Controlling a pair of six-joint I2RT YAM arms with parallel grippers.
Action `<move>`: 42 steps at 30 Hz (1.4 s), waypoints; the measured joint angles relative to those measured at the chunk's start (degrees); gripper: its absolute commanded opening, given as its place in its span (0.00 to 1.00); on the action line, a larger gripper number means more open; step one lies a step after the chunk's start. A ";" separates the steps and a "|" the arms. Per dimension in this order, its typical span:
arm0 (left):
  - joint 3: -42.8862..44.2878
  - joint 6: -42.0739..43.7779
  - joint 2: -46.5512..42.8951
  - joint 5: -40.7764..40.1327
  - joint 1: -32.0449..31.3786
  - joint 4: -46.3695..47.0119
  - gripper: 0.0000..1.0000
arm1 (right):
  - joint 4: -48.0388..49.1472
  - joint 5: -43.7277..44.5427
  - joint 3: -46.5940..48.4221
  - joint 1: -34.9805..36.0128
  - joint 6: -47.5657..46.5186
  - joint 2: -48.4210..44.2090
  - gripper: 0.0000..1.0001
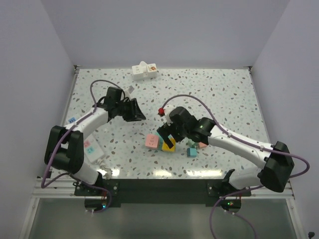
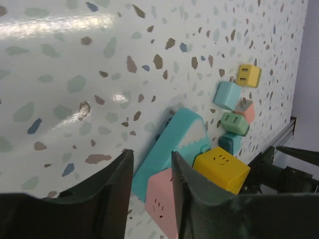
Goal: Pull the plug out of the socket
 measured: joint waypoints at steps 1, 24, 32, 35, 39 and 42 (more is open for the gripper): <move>2.03 1.40 1.49 0.83 -1.05 0.00 0.47 | -0.83 1.36 0.92 -0.07 2.23 -0.07 0.99; 17.92 24.63 21.09 12.17 -7.89 -9.79 0.59 | -19.12 12.66 10.62 0.37 41.31 4.76 0.98; 11.78 19.56 14.34 5.42 -7.89 -7.50 0.59 | -16.81 11.91 11.32 3.04 44.37 14.53 0.95; 10.64 17.51 10.91 3.26 -7.87 -6.16 0.59 | -16.74 12.13 11.61 3.85 44.98 16.63 0.91; 9.31 16.04 8.74 2.84 -7.87 -3.50 0.59 | -16.04 11.72 11.10 4.07 45.94 18.64 0.77; 8.81 16.04 9.31 3.34 -7.87 -2.51 0.59 | -14.93 11.26 10.45 4.11 45.88 18.99 0.35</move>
